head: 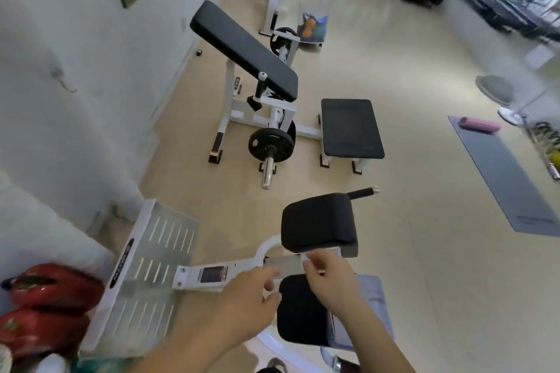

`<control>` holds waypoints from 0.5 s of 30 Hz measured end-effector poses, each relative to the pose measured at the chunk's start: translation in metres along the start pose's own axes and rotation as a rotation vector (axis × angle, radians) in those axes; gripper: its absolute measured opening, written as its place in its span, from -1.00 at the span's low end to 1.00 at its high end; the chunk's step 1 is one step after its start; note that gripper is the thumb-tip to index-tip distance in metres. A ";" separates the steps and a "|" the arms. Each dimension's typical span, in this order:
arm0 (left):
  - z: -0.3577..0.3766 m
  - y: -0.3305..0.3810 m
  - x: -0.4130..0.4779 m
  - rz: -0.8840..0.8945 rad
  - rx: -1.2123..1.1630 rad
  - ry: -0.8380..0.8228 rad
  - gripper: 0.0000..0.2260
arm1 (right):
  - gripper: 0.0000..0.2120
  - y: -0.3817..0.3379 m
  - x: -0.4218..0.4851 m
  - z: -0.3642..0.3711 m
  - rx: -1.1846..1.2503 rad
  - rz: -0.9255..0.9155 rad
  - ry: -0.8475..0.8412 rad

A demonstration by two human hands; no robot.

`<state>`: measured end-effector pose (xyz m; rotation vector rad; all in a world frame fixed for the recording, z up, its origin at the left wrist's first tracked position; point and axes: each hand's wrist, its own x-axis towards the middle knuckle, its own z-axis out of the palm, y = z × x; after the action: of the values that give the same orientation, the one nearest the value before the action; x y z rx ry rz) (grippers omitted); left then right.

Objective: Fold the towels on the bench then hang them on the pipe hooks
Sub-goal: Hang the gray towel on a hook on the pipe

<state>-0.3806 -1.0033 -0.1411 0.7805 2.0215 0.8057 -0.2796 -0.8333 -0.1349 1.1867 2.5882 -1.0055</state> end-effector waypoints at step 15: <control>0.211 0.084 0.058 -0.050 0.163 -0.240 -0.59 | -0.59 0.254 -0.028 -0.029 -0.027 0.222 -0.159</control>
<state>-0.2109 -0.8538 -0.2030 0.8708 1.8979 0.4973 -0.0752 -0.7133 -0.2349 1.2959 2.2829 -0.9714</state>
